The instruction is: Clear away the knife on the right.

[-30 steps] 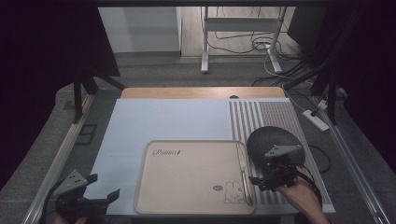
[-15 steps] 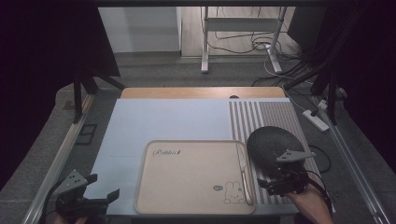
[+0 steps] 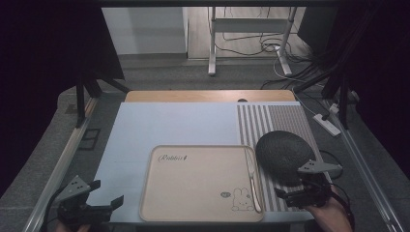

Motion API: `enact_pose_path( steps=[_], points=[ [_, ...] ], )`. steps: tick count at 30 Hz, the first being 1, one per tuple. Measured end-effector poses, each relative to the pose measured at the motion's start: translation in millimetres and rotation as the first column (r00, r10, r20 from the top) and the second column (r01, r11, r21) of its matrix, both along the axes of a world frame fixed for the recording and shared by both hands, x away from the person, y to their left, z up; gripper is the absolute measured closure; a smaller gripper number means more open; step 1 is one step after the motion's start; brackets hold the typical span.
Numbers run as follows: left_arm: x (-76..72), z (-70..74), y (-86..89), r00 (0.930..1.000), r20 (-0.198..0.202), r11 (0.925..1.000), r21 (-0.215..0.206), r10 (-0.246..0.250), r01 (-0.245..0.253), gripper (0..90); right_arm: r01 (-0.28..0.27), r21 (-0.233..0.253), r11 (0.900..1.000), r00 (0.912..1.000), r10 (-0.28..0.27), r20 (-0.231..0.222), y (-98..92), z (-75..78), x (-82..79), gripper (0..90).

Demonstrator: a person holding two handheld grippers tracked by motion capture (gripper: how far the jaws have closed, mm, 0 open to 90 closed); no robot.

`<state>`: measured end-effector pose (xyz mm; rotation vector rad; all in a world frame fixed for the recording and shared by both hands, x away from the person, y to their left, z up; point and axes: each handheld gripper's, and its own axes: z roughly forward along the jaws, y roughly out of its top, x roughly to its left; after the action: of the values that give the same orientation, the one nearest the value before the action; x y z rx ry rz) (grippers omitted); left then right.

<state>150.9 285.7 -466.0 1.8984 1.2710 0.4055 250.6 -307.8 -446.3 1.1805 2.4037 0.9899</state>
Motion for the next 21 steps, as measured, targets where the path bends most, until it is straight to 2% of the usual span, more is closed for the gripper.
enact_pose_path(
  steps=[21],
  points=[
    [0.2, -0.2, 0.9, 1.0000, -0.004, 1.0000, -0.002, 0.006, -0.006, 1.4, 0.068, 0.032, 0.997, 0.9971, -0.069, 0.033, -25.6, 7.5, -21.1, 0.0]
  ],
)
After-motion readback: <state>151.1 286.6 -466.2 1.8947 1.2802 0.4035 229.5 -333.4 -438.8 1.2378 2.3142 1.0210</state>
